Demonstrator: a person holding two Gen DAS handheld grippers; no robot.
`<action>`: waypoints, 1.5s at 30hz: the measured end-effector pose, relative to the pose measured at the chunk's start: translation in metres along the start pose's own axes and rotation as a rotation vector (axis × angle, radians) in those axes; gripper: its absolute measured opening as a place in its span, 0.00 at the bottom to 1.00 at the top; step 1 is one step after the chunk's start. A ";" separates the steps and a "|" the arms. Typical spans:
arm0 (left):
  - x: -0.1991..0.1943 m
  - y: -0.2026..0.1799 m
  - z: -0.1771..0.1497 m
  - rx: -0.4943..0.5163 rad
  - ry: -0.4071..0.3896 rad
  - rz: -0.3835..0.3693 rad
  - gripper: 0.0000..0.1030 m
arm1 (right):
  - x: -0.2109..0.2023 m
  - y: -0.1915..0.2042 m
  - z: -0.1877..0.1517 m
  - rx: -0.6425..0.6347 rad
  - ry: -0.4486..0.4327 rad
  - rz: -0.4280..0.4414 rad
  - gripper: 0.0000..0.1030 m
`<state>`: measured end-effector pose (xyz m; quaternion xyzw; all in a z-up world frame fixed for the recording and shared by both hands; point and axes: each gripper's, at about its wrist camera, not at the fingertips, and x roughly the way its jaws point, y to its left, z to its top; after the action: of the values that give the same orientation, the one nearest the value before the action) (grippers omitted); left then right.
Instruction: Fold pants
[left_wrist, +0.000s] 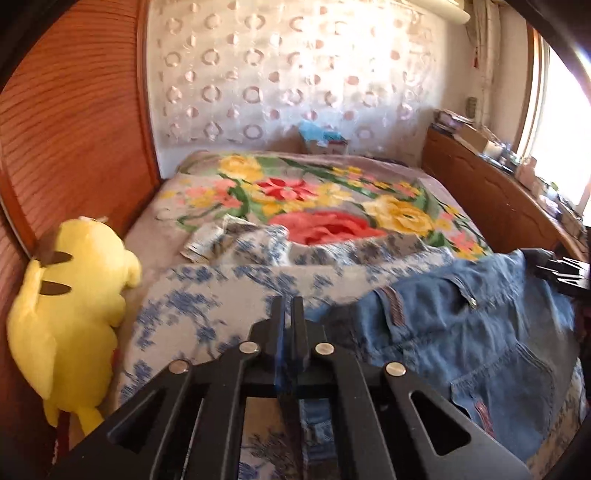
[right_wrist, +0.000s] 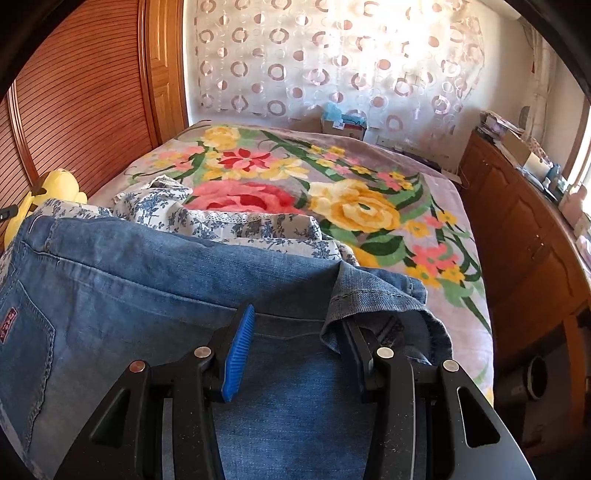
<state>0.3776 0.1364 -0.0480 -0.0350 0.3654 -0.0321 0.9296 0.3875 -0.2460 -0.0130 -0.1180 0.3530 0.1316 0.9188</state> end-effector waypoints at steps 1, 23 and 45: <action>0.001 -0.002 0.000 0.006 0.008 -0.005 0.04 | 0.000 -0.001 0.000 0.004 0.000 0.002 0.45; 0.005 -0.018 -0.018 0.017 0.013 -0.040 0.08 | 0.010 -0.002 -0.002 0.009 0.032 0.017 0.45; -0.041 -0.013 -0.028 0.018 -0.024 0.018 0.50 | -0.072 0.007 -0.040 0.040 -0.063 0.073 0.45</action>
<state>0.3285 0.1255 -0.0394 -0.0237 0.3543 -0.0266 0.9344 0.3092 -0.2633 0.0064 -0.0825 0.3307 0.1613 0.9262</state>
